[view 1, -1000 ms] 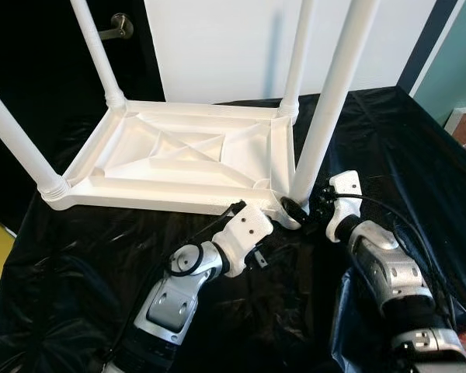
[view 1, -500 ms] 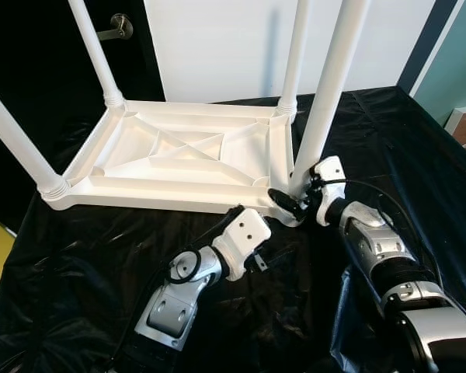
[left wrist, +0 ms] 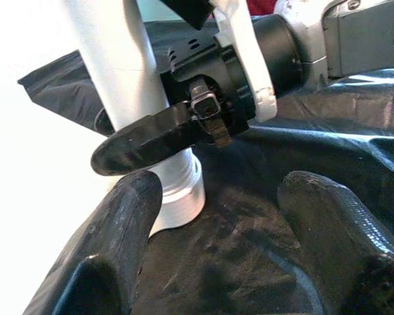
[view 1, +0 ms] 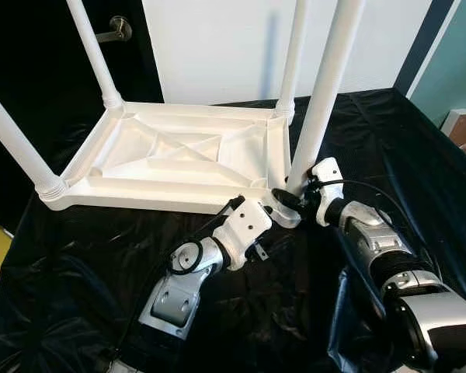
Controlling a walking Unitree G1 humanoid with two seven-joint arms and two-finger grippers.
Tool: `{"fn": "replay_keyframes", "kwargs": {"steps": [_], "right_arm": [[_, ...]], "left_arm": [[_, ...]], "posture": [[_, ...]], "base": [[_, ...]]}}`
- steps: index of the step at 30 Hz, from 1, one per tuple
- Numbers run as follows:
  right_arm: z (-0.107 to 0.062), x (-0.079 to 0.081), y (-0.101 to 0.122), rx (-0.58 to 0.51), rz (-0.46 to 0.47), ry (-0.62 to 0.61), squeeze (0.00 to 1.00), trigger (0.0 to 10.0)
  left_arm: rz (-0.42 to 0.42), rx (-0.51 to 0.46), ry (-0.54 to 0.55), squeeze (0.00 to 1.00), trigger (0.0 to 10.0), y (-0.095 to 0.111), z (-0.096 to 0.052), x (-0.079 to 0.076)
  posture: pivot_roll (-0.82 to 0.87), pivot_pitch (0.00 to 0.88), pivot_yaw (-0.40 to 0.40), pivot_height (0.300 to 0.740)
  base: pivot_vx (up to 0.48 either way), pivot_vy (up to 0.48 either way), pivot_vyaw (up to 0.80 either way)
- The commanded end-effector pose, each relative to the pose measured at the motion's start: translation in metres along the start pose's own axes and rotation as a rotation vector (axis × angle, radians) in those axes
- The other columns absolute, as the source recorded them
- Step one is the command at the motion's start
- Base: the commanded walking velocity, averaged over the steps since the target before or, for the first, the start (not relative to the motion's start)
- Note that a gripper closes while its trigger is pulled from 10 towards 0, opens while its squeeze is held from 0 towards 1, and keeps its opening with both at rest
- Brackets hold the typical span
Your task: Building children table
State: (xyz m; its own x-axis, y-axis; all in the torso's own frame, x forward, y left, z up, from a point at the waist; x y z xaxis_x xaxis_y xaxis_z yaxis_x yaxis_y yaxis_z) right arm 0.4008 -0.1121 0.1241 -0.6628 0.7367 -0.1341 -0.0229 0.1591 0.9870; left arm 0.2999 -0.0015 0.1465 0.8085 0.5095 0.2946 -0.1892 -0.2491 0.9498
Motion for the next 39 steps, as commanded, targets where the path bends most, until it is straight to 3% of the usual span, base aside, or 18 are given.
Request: {"fn": "replay_keyframes", "kwargs": {"steps": [1,8,11,17,19,20,23,29,30,31,32,35,39], "right_arm": [[0.003,0.014,-0.016,0.050,0.026,0.018,0.00,10.0],[0.006,0.006,-0.020,0.037,0.074,-0.201,0.00,10.0],[0.005,0.004,-0.023,0.040,0.144,-0.392,0.00,10.0],[0.004,0.015,-0.031,0.057,0.203,-0.558,0.00,10.0],[0.007,0.031,-0.034,0.059,0.251,-0.639,0.00,10.0],[0.007,0.031,-0.034,0.059,0.251,-0.639,0.00,10.0],[0.017,0.053,-0.027,0.043,0.287,-0.610,0.00,10.0],[0.017,0.057,-0.018,0.015,0.273,-0.576,0.00,10.0],[0.016,0.057,-0.017,0.005,0.280,-0.574,0.42,10.0],[0.016,0.057,-0.017,0.005,0.280,-0.574,0.42,10.0],[0.015,0.055,-0.014,-0.020,0.281,-0.563,1.00,10.0],[0.010,0.048,-0.007,-0.061,0.272,-0.558,1.00,10.0],[-0.002,0.036,0.001,-0.126,0.249,-0.451,1.00,10.0]], "left_arm": [[0.002,0.015,0.193,0.00,10.0,-0.006,-0.001,0.017],[0.007,0.036,0.195,0.00,10.0,-0.013,-0.004,0.016],[0.006,0.052,0.206,0.00,10.0,-0.017,-0.006,0.019],[0.004,0.059,0.224,0.00,10.0,-0.019,-0.008,0.023],[-0.001,0.061,0.233,0.00,10.0,-0.021,-0.010,0.023],[-0.001,0.061,0.233,0.00,10.0,-0.021,-0.010,0.023],[-0.006,0.064,0.240,0.00,10.0,-0.022,-0.012,0.023],[-0.007,0.065,0.235,0.00,10.0,-0.022,-0.012,0.020],[-0.007,0.067,0.235,0.00,10.0,-0.023,-0.013,0.020],[-0.007,0.067,0.235,0.00,10.0,-0.023,-0.013,0.020],[-0.007,0.068,0.236,0.00,10.0,-0.023,-0.014,0.020],[-0.003,0.073,0.236,0.00,10.0,-0.024,-0.016,0.021],[0.004,0.072,0.233,0.00,10.0,-0.023,-0.016,0.022]], "posture": [[0.02,0.014,-0.042,0.740],[0.01,0.017,-0.038,0.740],[0.01,0.019,-0.047,0.740],[0.01,0.022,-0.055,0.740],[0.03,0.023,-0.061,0.740],[0.03,0.023,-0.061,0.740],[0.03,0.022,-0.059,0.740],[0.04,0.023,-0.058,0.740],[0.04,0.022,-0.054,0.740],[0.04,0.022,-0.054,0.740],[0.04,0.021,-0.053,0.740],[0.04,0.018,-0.052,0.740],[0.04,0.011,-0.053,0.740]], "base": [[0.000,0.000,0.00],[0.000,0.000,0.00],[0.000,0.000,0.00],[0.000,0.000,0.00],[0.000,0.000,0.00],[0.000,0.000,0.00],[0.000,0.000,0.00],[0.000,0.000,0.00],[0.000,0.000,0.00],[0.000,0.000,0.00],[0.000,0.000,0.00],[0.000,0.000,0.00],[0.000,0.000,0.00]]}}
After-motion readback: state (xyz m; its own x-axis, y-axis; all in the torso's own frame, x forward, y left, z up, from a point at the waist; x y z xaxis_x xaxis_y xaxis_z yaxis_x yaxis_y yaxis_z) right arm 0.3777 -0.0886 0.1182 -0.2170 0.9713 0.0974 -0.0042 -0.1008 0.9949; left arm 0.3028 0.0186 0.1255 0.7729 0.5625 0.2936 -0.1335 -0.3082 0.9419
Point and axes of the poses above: a point about 5 cm out from each wrist's last joint towards the gripper, its own z axis pointing out of the wrist towards the gripper, its own y axis along the axis of the wrist's last joint, x = y × z, the point moved 5 cm from there along z, pointing out of the wrist towards the gripper, and after that the axes turned 1 degree about -z, right-handed, at the moved point
